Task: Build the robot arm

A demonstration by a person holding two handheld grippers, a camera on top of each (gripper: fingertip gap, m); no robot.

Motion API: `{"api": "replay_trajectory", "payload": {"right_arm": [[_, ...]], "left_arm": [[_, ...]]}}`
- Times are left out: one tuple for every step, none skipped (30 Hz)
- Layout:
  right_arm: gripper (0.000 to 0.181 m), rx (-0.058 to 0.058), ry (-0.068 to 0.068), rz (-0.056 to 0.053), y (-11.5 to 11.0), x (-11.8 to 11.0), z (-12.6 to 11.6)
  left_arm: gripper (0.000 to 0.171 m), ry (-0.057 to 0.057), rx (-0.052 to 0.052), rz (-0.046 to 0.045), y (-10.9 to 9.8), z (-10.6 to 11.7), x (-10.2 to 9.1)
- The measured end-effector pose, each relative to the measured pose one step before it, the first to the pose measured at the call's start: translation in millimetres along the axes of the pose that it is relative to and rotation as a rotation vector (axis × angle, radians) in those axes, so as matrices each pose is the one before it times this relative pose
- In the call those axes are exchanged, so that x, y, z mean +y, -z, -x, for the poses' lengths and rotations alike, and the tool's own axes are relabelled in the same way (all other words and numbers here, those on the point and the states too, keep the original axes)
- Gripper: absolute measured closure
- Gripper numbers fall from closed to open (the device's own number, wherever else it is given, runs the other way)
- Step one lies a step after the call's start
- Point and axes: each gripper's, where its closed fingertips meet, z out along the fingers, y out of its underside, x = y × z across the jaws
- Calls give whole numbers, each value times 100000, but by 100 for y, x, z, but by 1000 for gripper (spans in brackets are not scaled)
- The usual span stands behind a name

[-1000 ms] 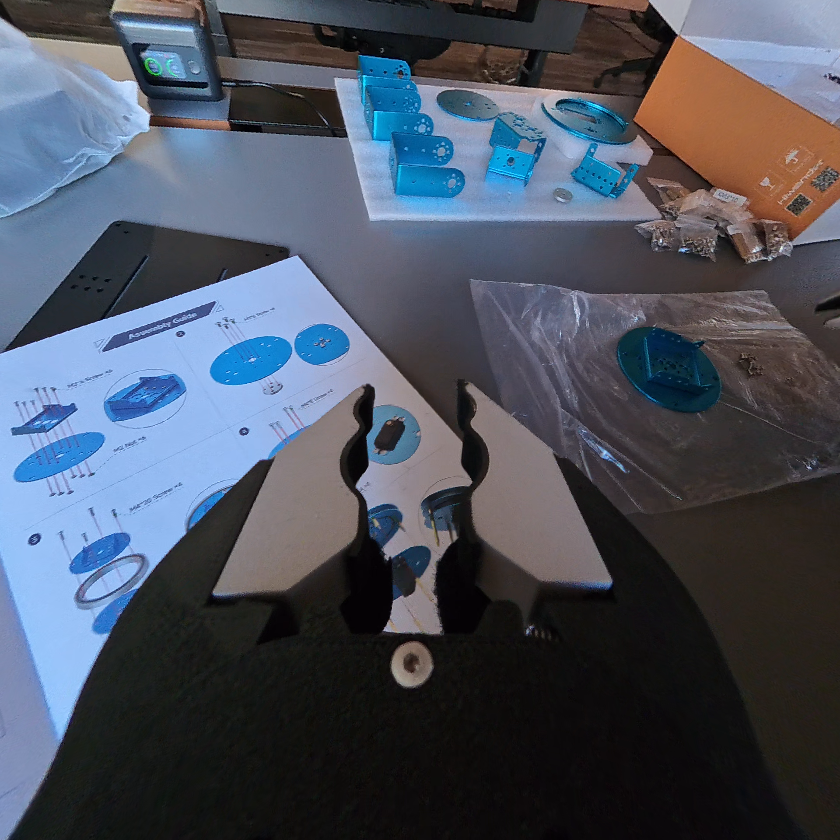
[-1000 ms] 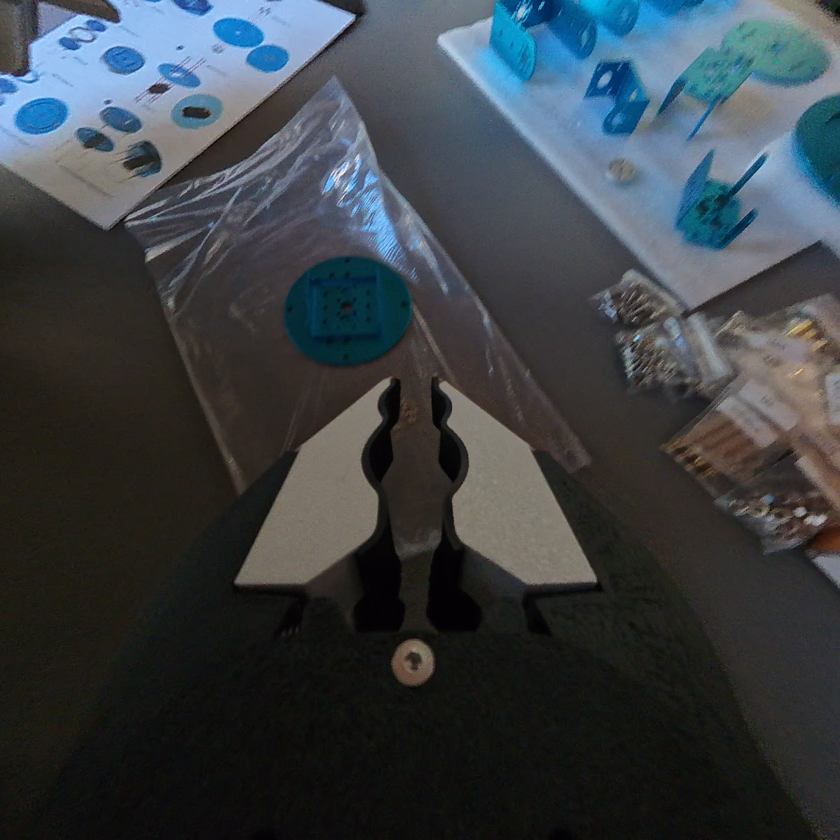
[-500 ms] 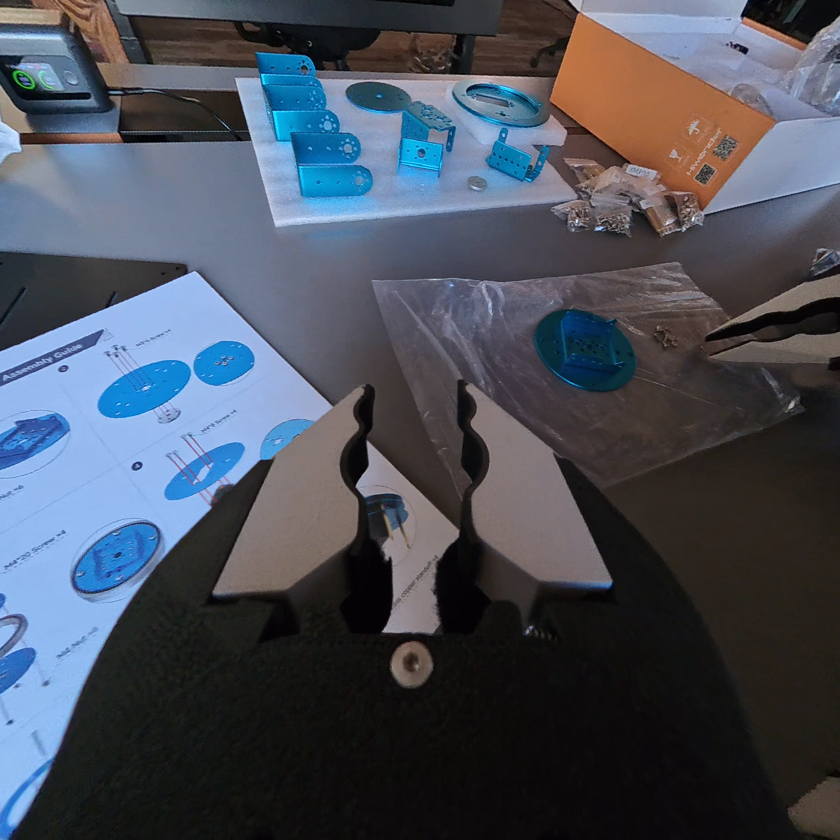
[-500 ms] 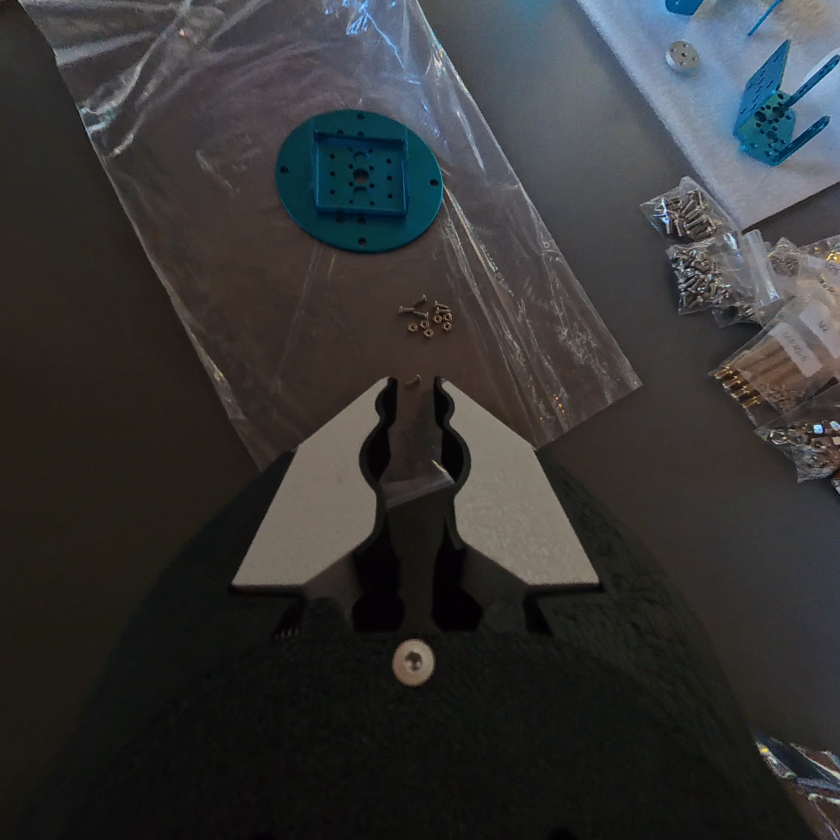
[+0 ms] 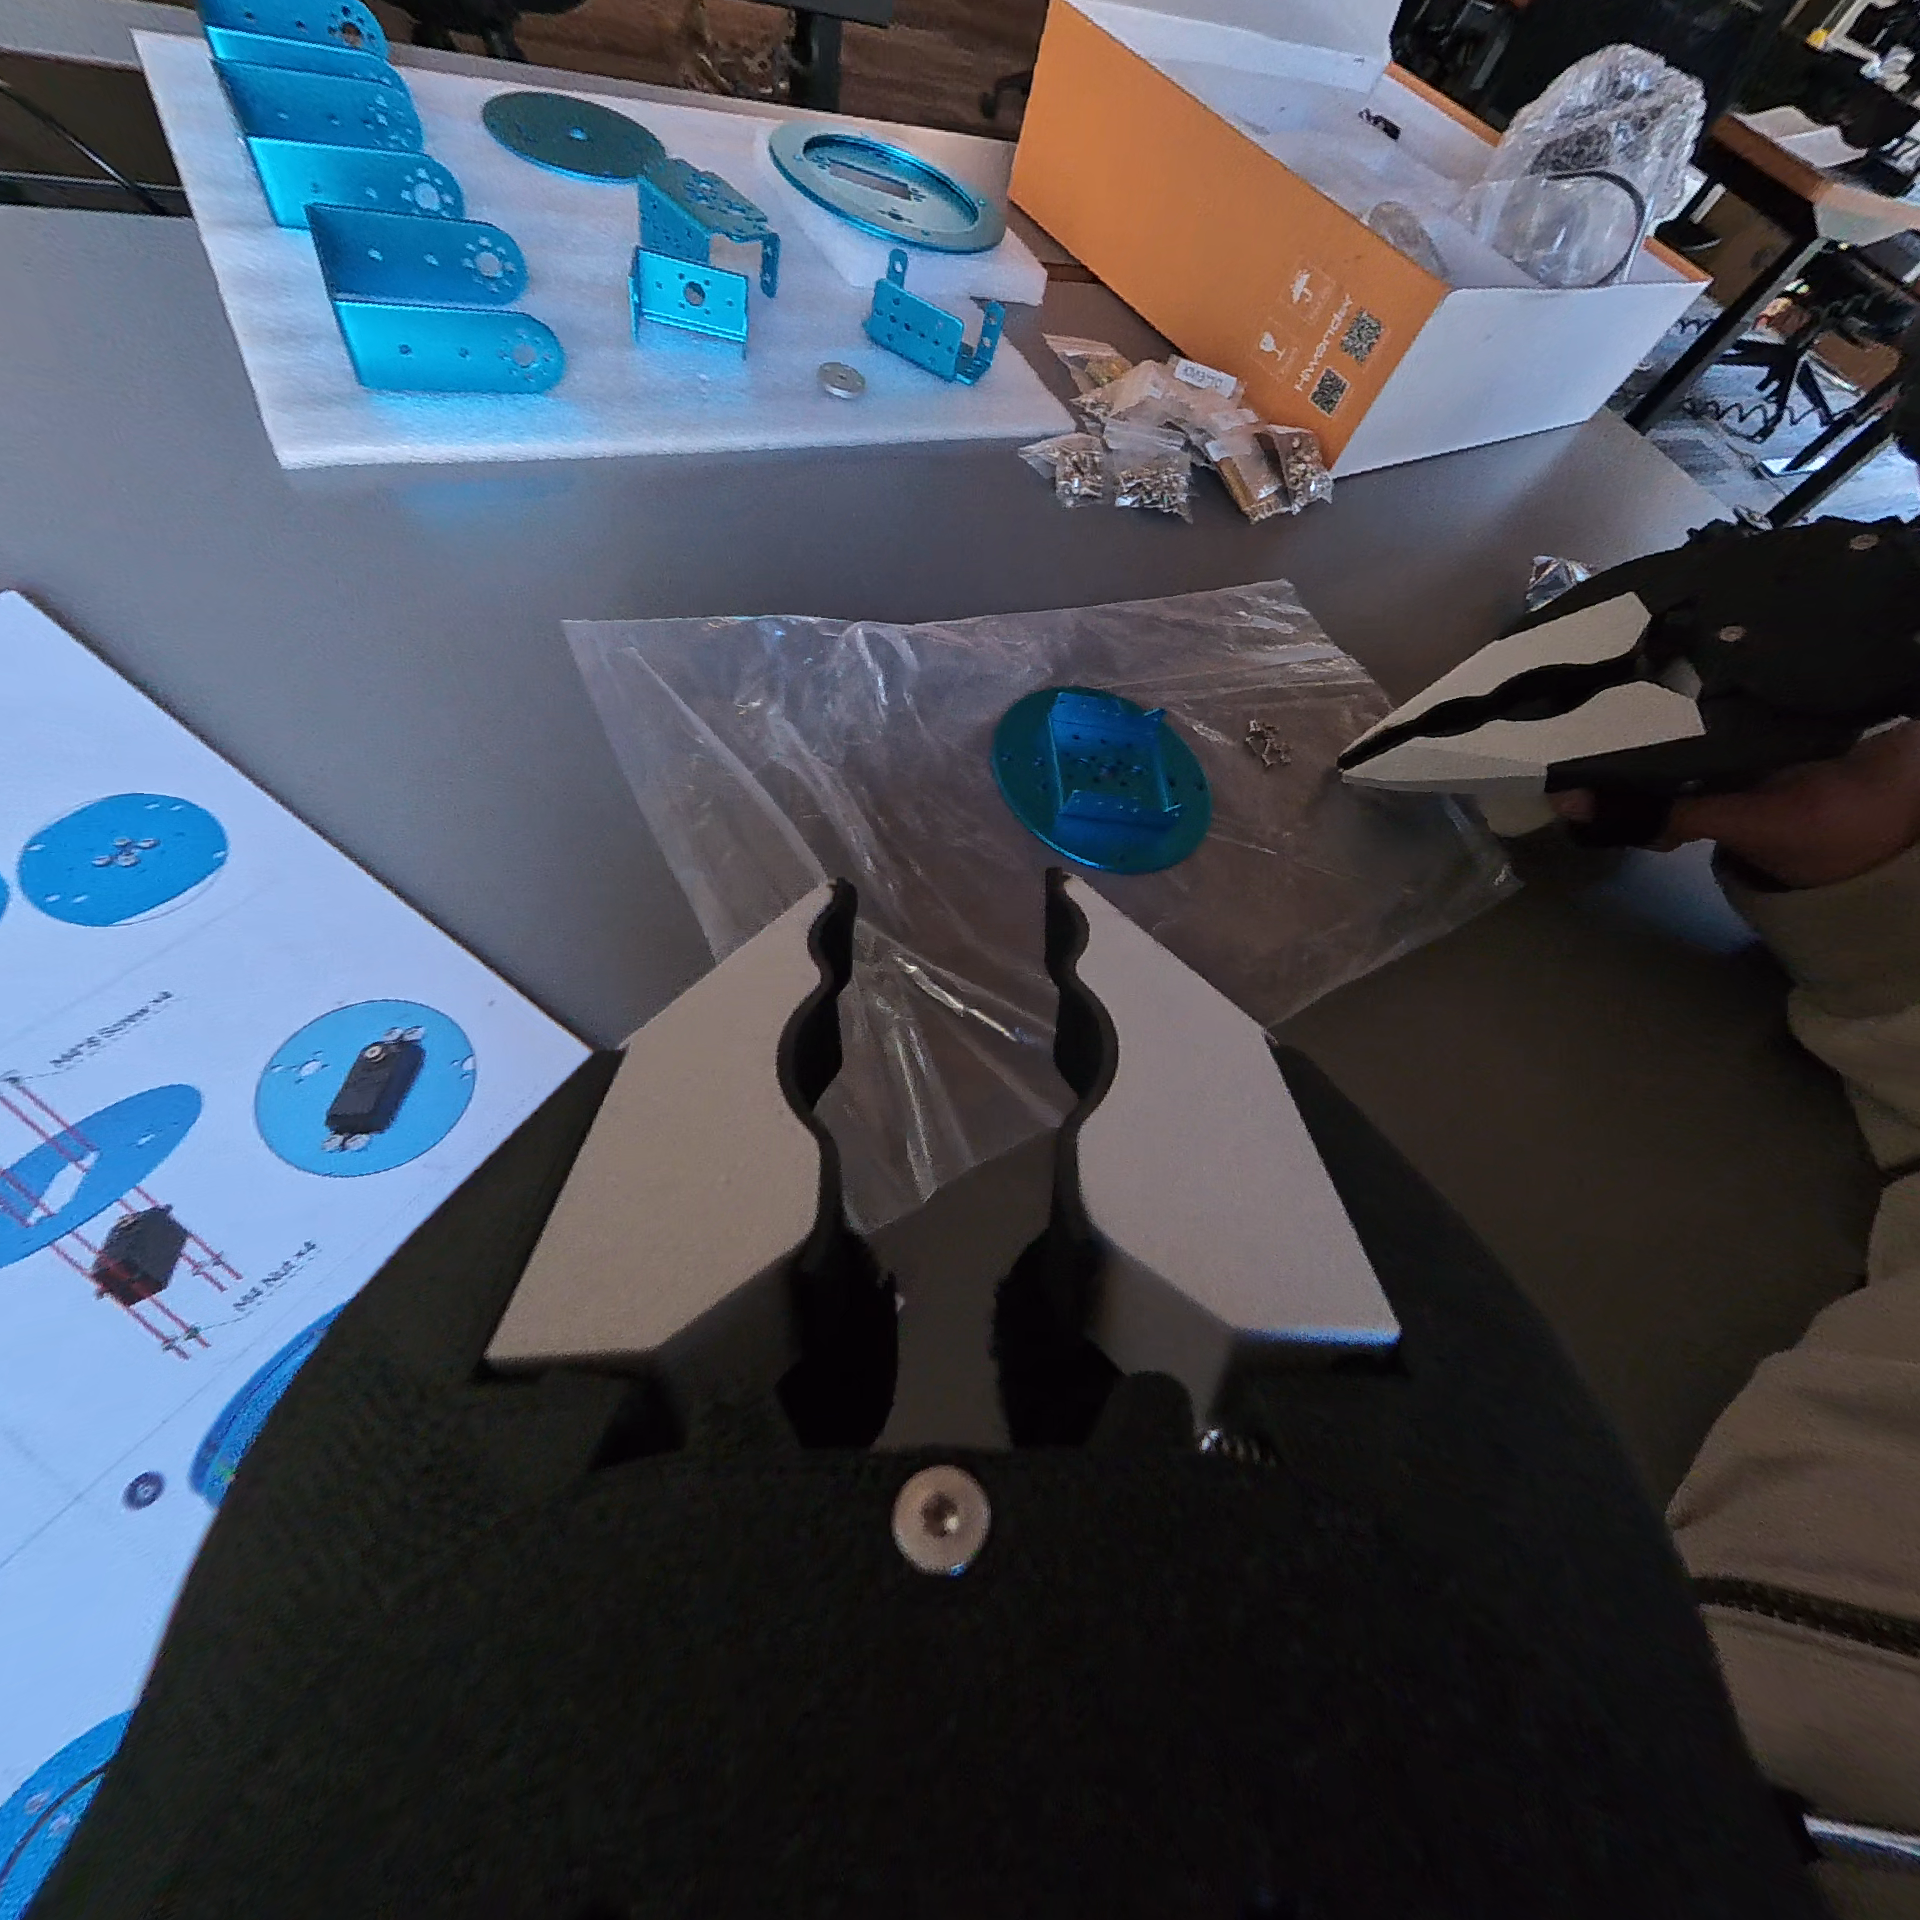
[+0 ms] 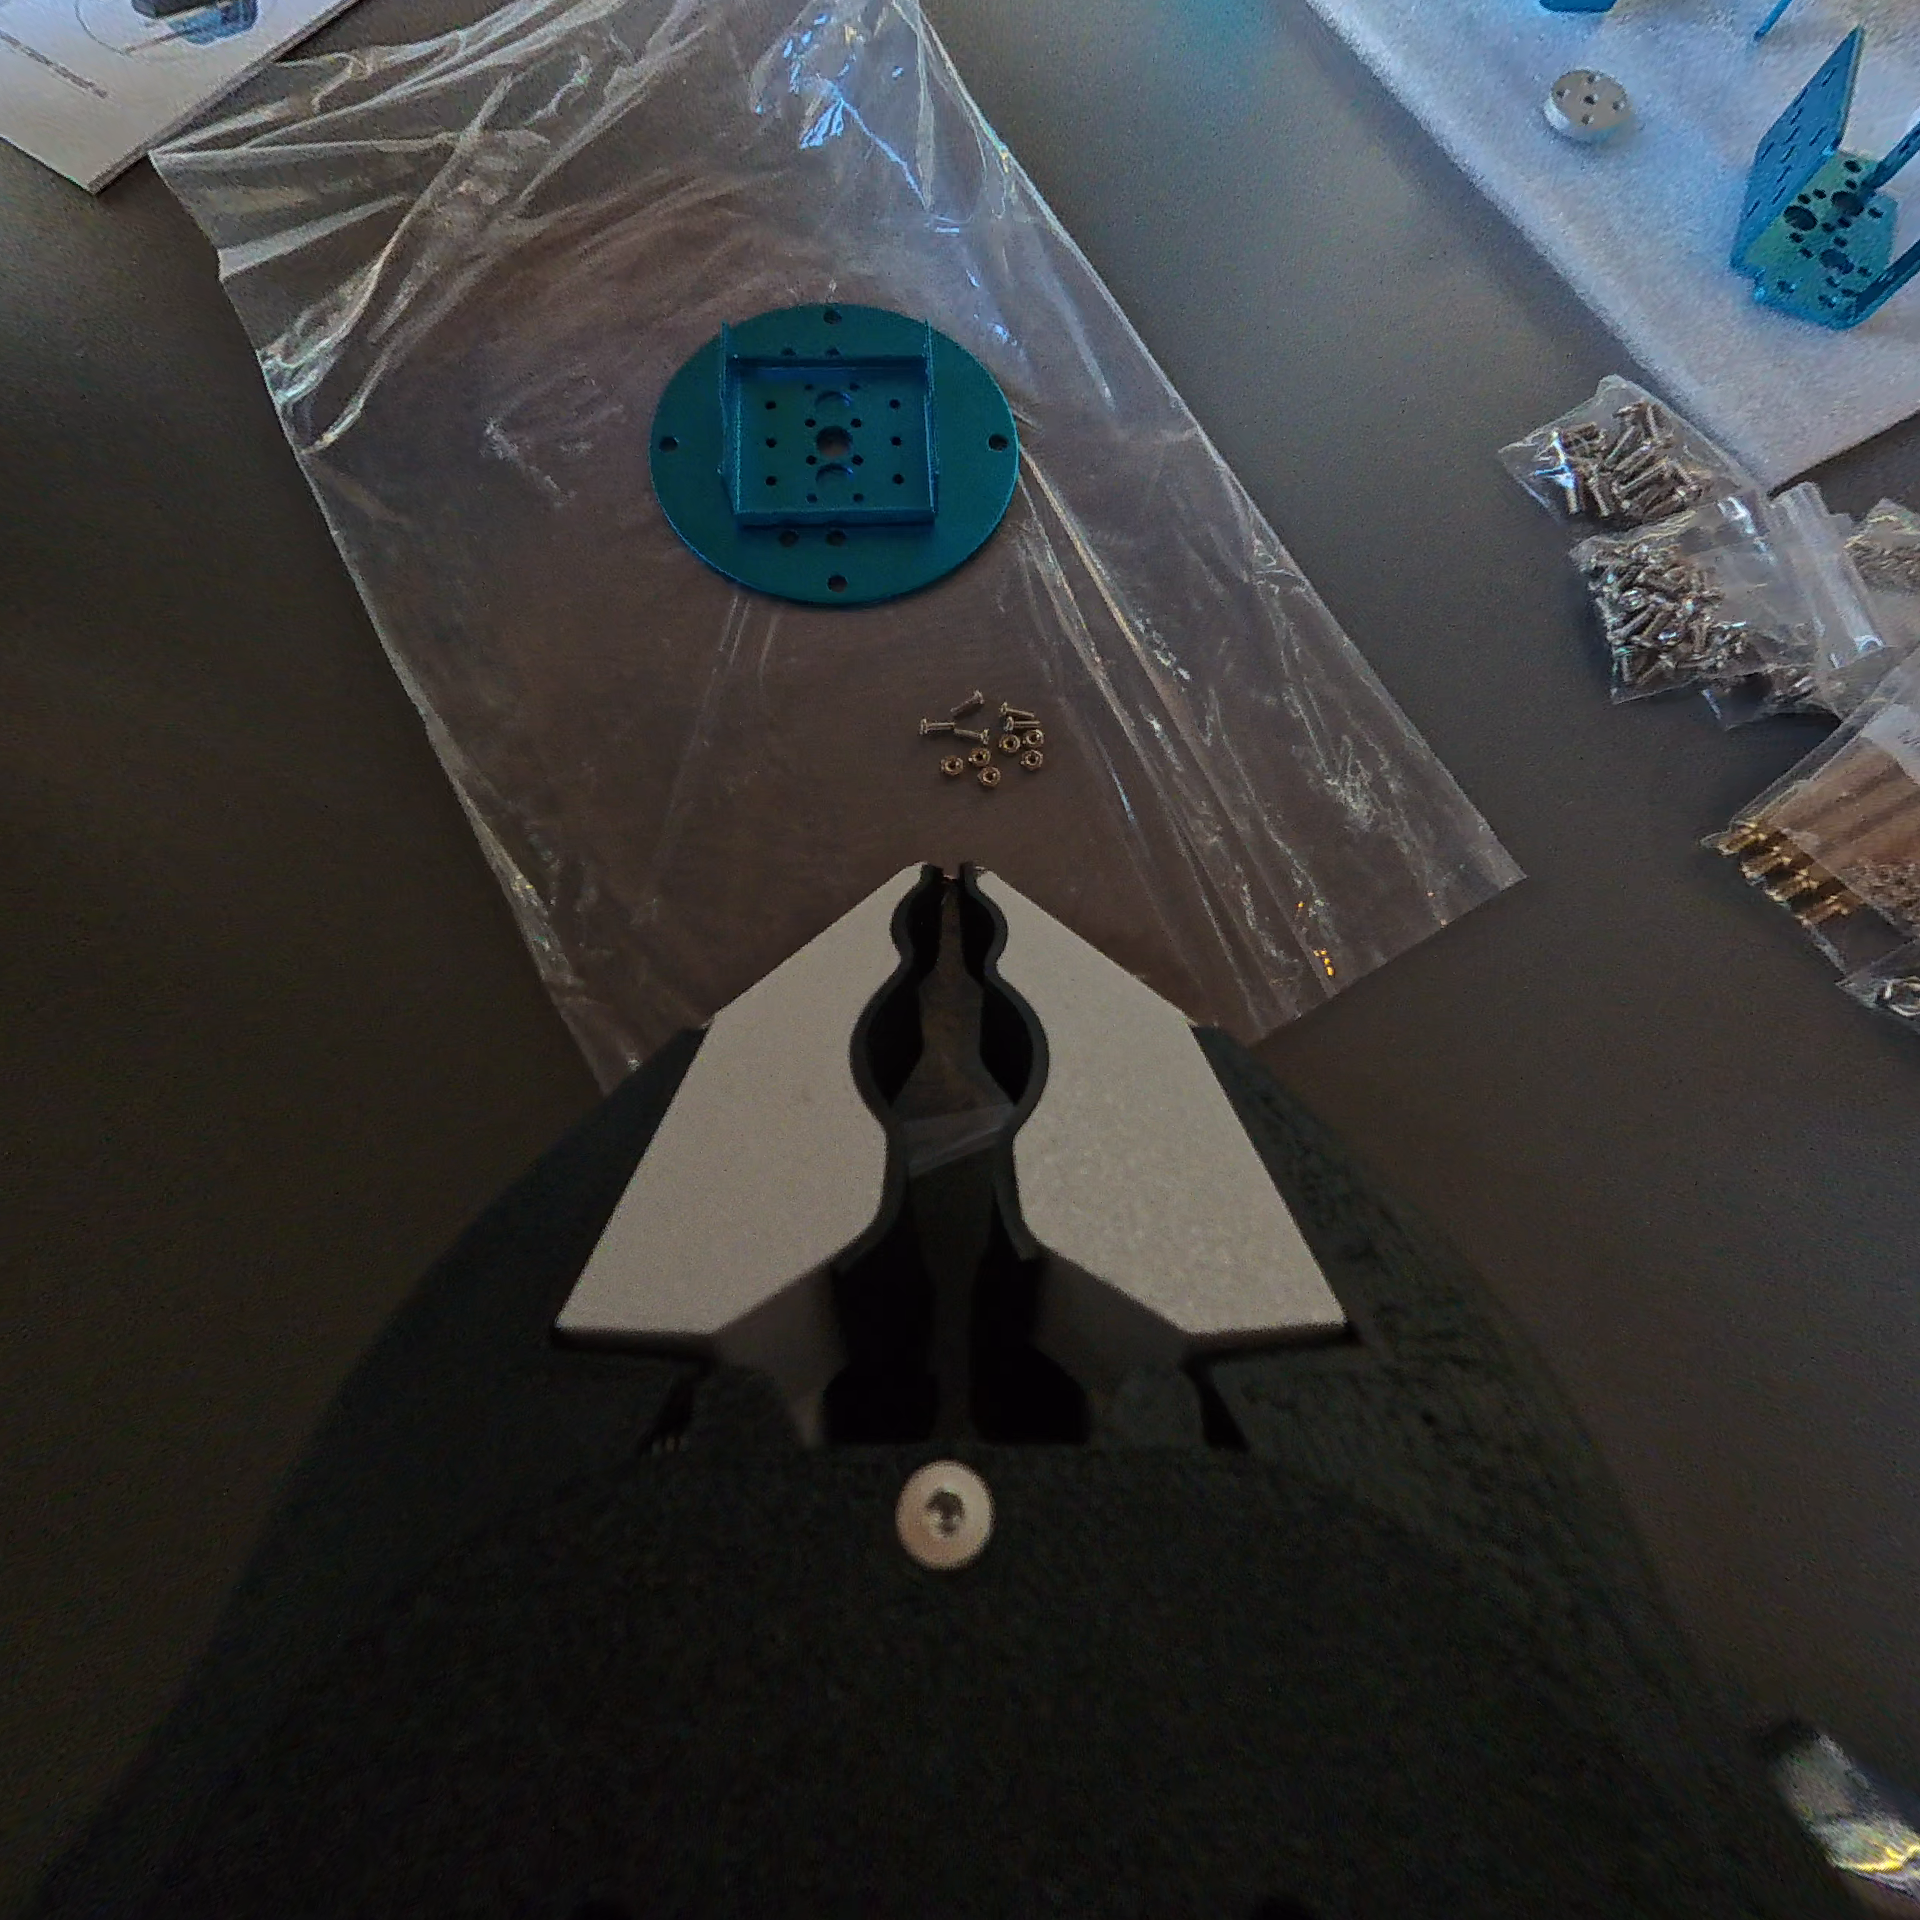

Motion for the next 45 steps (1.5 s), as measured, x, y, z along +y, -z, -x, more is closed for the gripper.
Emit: {"api": "replay_trajectory", "payload": {"right_arm": [[179,362,340,-76,12,0,-11],[179,55,651,-124,4,-13,46],[179,285,802,-534,19,-88,23],[179,692,1013,-935,39,-148,-1],[180,1178,1350,-1077,60,-164,-51],[179,1310,1544,-1286,81,-215,-45],[179,1379,1249,-1811,114,-328,-58],[179,766,534,-2454,133,-453,8],[179,-119,-196,-2315,101,-479,78],[180,-894,-1270,-2373,81,-542,127],[180,-2410,-2476,-3712,80,-752,314],[180,-2938,-3390,-4315,43,-844,343],[180,-2765,-3764,-4105,4,-830,291],[180,-3898,-3832,-4335,-15,-873,486],[180,-4559,-3731,-4431,-51,-852,567],[180,-4389,-3436,-3655,-117,-736,541],[180,-4431,-2928,-3137,-146,-637,583],[180,-4730,-2048,-3178,-181,-608,669],[180,-3920,-956,-2855,-179,-515,599],[180,-2627,599,-1897,-184,-367,487],[180,-1340,2081,-851,-201,-183,372],[180,-588,3157,292,-212,-10,305],[180,-357,3490,311,-226,9,313],[180,-142,3160,-938,-194,-166,322],[180,-78,2387,-2360,-168,-343,309],[180,350,1559,-2645,-140,-387,202],[180,704,255,-2213,-139,-315,37],[180,-165,-1042,-1214,-160,-157,19],[180,-1719,-2221,-657,-208,-40,153],[180,-2332,-3035,-850,-229,-66,218],[181,-2312,-3119,-1558,-213,-154,240],[180,-1851,-2648,-1575,-203,-140,198],[181,-1316,-2072,-910,-177,-55,103],[180,-1210,-1917,-734,-124,-45,61],[180,-2064,-2545,-1430,-58,-151,166],[181,-2575,-3427,-1817,9,-221,176],[181,-2356,-3757,-1893,52,-207,108],[181,-2420,-3817,-2020,55,-194,93],[181,-2735,-3618,-1649,29,-144,140],[181,-2923,-3653,-1606,-2,-130,197],[181,-3060,-3583,-1317,-13,-102,234],[181,-2005,-2726,-819,-9,-48,110],[181,-391,-1492,-230,-24,56,-72],[181,37,-277,-5,-38,58,-78],[181,628,306,382,-9,72,-109]], "left_arm": [[136,30,623,324,-102,-169,62],[136,85,701,321,-113,-173,65],[136,287,933,141,-110,-192,39],[136,565,1205,82,-129,-232,29],[136,864,1428,139,-146,-233,44],[136,1086,1665,23,-172,-260,34],[136,1058,2062,-86,-226,-291,33],[136,501,2806,-114,-308,-399,65],[136,-281,3319,224,-429,-500,127],[136,-1012,3088,982,-542,-541,260],[136,-1925,2475,1382,-653,-552,298],[136,-2848,2003,1524,-720,-596,301],[136,-3507,1747,1490,-782,-675,232],[136,-3822,1710,1073,-790,-735,108],[136,-3452,1726,623,-736,-758,-21],[136,-2323,2103,264,-665,-764,-105],[138,-259,3434,-236,-568,-797,-195],[141,2718,5203,-950,-427,-825,-300],[146,5912,6795,-2208,-245,-772,-476],[151,8495,7602,-3512,-66,-617,-661],[154,9667,7523,-3965,66,-451,-719],[159,9392,7081,-3906,167,-321,-694],[163,8292,6437,-3731,206,-270,-640],[169,7026,5662,-3328,192,-239,-528],[170,5427,4037,-2062,104,-105,-298],[170,3163,2119,-366,10,41,-15],[170,1130,603,90,1,125,86],[170,-661,-532,-132,17,145,69],[170,-2328,-730,163,0,61,112],[170,-3024,-343,351,-30,-70,120],[170,-2837,523,237,-49,-216,77],[169,-2505,1351,188,-55,-358,48],[169,-2263,1138,112,-44,-303,24],[169,-2270,632,-225,9,-243,-28],[169,-2508,484,-557,32,-230,-91],[167,-2661,334,-765,65,-230,-118],[165,-2581,308,-887,64,-247,-146],[164,-2360,216,-745,53,-240,-142],[161,-2146,-329,-474,33,-139,-116],[159,-1956,-739,-384,15,-43,-97],[159,-1651,-842,-618,33,5,-133],[159,-1108,-654,-812,56,24,-143],[160,-437,-249,-579,55,0,-108],[160,55,-121,39,45,46,12],[166,373,501,149,25,-28,42]]}}
